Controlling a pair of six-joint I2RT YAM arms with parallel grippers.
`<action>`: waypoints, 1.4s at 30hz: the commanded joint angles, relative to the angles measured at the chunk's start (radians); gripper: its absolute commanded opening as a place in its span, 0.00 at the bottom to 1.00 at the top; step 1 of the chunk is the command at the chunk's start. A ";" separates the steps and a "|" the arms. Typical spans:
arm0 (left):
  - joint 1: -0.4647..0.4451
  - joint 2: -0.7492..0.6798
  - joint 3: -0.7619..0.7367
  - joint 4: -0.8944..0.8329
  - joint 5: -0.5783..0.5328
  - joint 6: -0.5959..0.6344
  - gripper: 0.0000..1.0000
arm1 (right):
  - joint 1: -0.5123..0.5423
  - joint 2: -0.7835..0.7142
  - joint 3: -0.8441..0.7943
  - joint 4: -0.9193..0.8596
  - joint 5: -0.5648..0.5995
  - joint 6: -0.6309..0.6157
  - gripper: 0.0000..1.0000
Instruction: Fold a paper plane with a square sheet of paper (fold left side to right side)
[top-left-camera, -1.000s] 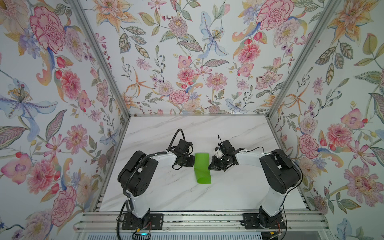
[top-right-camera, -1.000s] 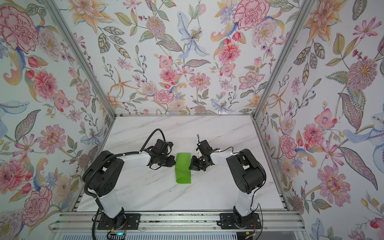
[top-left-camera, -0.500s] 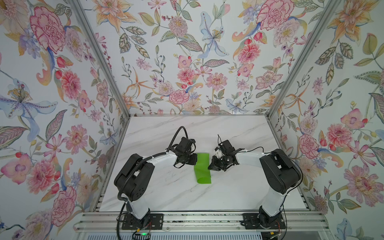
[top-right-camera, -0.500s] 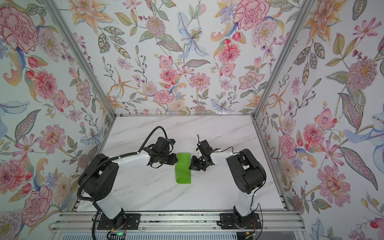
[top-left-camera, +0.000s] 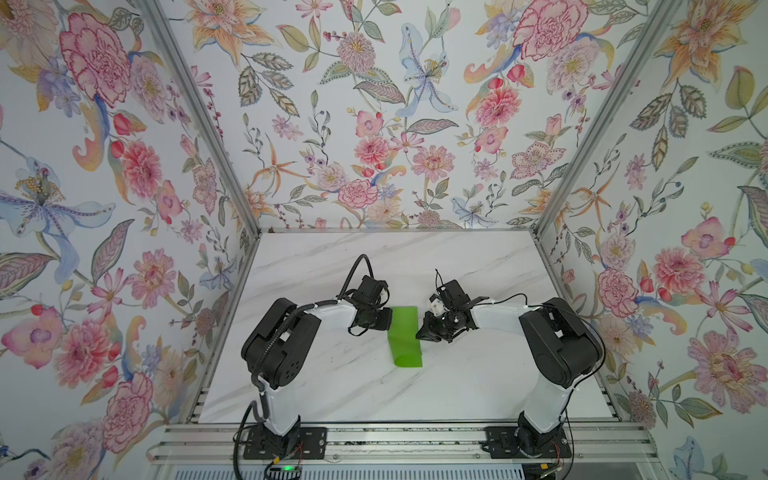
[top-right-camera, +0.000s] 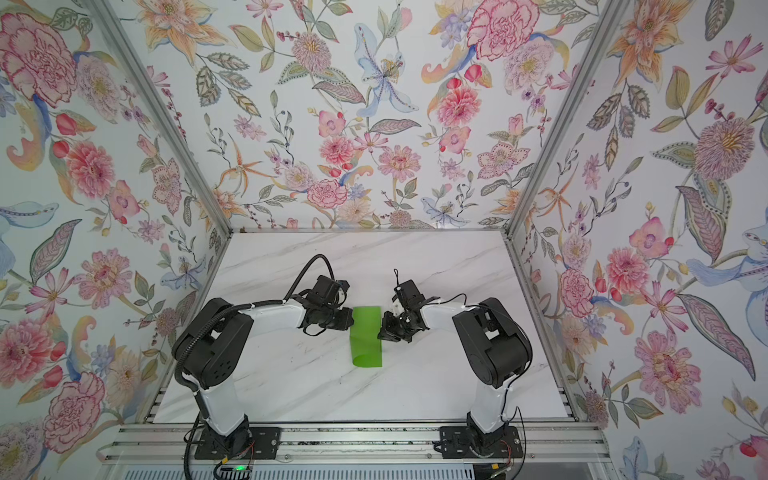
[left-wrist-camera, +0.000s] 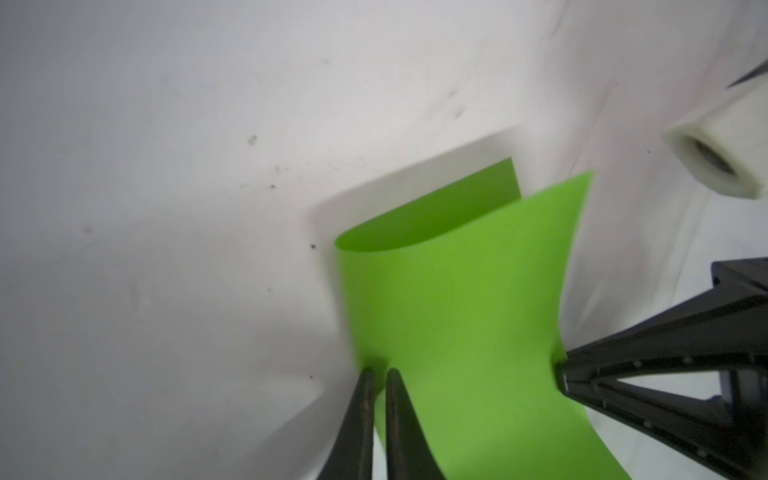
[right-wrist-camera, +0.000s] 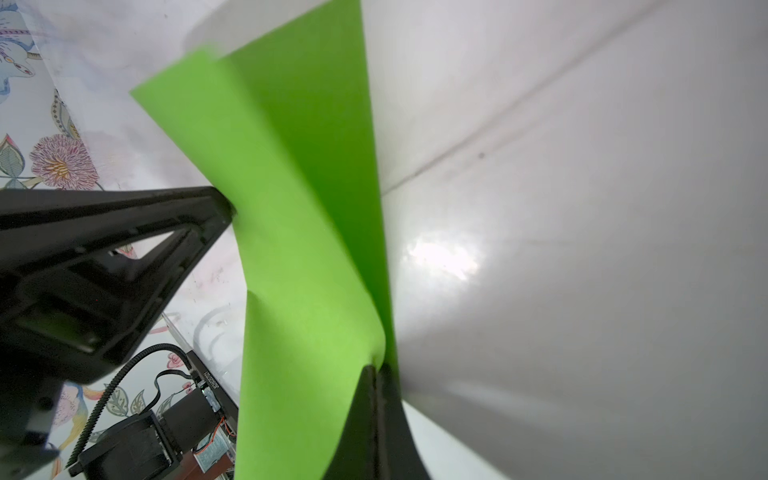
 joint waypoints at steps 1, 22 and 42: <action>0.046 0.016 -0.060 -0.085 -0.115 0.025 0.10 | 0.011 0.044 -0.036 -0.089 0.099 -0.009 0.00; -0.029 0.036 0.063 0.034 0.090 0.013 0.11 | 0.011 0.046 -0.031 -0.085 0.097 -0.005 0.00; 0.027 -0.024 0.037 -0.013 0.032 0.033 0.09 | 0.010 0.028 -0.036 -0.092 0.097 0.001 0.00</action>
